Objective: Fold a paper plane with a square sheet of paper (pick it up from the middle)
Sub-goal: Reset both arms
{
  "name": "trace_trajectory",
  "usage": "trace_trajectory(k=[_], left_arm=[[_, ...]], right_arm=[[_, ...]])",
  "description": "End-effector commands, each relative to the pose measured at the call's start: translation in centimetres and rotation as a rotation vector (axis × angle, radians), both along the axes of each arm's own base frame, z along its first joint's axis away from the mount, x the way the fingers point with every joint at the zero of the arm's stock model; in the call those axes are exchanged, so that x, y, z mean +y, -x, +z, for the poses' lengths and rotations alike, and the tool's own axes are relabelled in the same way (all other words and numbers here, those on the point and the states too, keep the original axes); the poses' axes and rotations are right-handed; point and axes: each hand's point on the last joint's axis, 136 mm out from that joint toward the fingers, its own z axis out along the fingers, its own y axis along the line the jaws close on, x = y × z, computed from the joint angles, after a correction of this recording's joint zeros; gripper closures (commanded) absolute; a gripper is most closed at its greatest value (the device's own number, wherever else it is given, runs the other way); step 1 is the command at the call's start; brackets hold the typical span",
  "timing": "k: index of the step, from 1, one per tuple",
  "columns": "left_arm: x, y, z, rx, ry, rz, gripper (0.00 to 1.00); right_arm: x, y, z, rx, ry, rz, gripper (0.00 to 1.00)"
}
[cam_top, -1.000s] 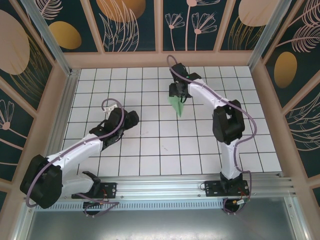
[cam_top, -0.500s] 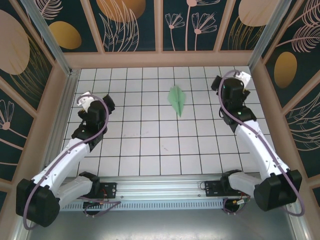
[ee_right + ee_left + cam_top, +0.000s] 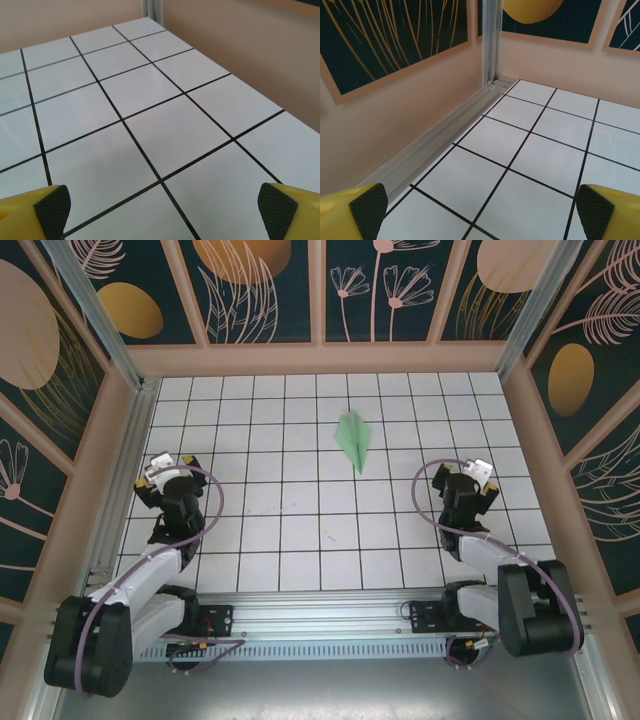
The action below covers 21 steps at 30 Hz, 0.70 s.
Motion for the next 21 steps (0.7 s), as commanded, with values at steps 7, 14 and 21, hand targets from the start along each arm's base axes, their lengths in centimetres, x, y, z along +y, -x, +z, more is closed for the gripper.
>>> trace_trajectory(k=[7,14,21], left_arm=[[-1.6,-2.2,-0.7,-0.093,-0.049,-0.179,0.01],[-2.9,-3.5,-0.3,-0.156,-0.036,-0.301,0.02],[-3.1,-5.7,-1.7,-0.135,-0.031,-0.329,0.01]], right_arm=[[2.9,-3.8,3.7,-0.225,0.051,0.205,0.01],[3.3,-4.4,2.9,-0.245,0.053,0.274,0.01],[2.9,-4.6,2.3,-0.242,0.007,0.298,0.01]])
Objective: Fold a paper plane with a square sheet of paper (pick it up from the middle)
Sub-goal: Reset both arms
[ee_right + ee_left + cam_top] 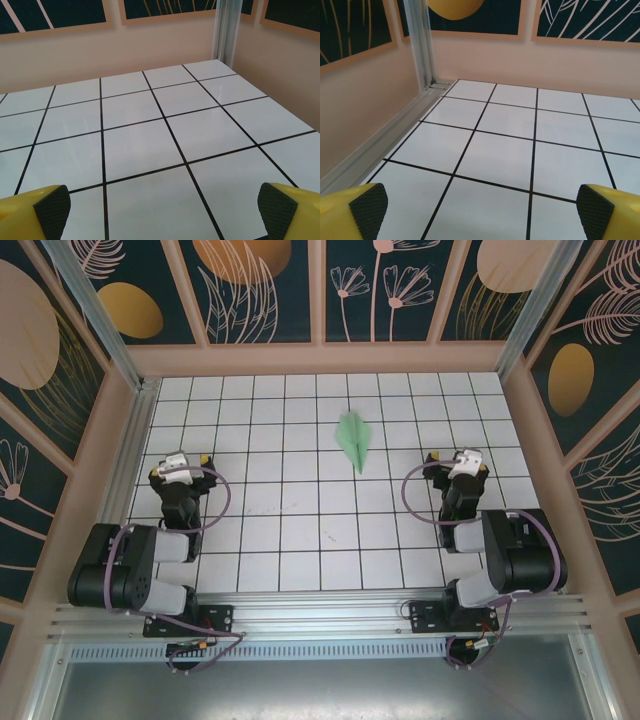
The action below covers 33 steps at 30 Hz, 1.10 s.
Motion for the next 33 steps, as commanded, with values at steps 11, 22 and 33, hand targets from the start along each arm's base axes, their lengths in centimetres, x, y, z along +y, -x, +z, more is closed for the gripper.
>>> trace_trajectory(k=[11,22,33], left_arm=[[0.8,-0.3,1.6,-0.109,0.019,0.032,0.02],[1.0,-0.2,1.6,-0.112,0.019,0.041,0.02],[0.9,-0.4,1.5,-0.105,0.020,0.040,0.01]], right_arm=[[0.1,-0.3,0.2,-0.049,-0.047,0.047,0.01],[0.1,-0.3,0.2,-0.048,-0.047,0.047,0.01],[0.1,-0.3,0.2,-0.047,-0.047,0.047,0.01]])
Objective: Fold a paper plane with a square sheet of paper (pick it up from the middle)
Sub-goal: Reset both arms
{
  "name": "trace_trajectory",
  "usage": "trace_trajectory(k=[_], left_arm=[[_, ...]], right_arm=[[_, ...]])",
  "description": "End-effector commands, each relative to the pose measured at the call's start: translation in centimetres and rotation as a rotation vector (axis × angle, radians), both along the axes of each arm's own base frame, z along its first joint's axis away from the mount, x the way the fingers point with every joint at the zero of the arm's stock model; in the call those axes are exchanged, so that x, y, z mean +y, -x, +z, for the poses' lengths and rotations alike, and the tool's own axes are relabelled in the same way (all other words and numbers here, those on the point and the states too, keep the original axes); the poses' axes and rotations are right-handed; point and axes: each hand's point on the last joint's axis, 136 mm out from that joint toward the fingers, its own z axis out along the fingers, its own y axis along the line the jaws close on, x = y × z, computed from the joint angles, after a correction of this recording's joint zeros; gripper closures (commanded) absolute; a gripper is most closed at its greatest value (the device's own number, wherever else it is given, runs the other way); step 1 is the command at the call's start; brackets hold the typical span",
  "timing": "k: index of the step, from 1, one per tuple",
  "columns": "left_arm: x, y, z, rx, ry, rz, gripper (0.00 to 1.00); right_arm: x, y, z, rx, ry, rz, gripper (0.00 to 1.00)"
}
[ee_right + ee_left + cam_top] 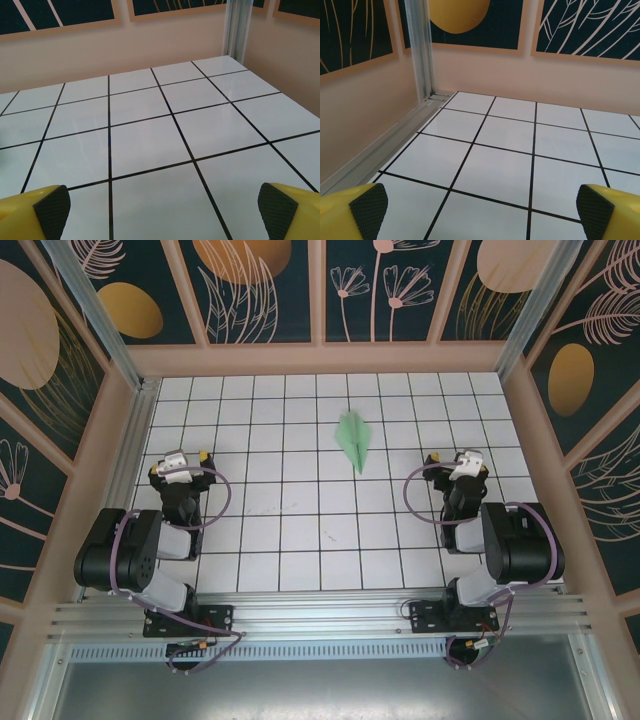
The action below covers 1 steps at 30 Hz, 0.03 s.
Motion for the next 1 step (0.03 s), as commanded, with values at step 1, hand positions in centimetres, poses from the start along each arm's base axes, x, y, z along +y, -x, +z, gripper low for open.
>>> trace_trajectory(k=[1], left_arm=[[0.53,-0.02,0.73,-0.035,0.013,0.024,0.01]], right_arm=[[0.09,-0.16,0.93,-0.046,-0.026,0.010,0.01]])
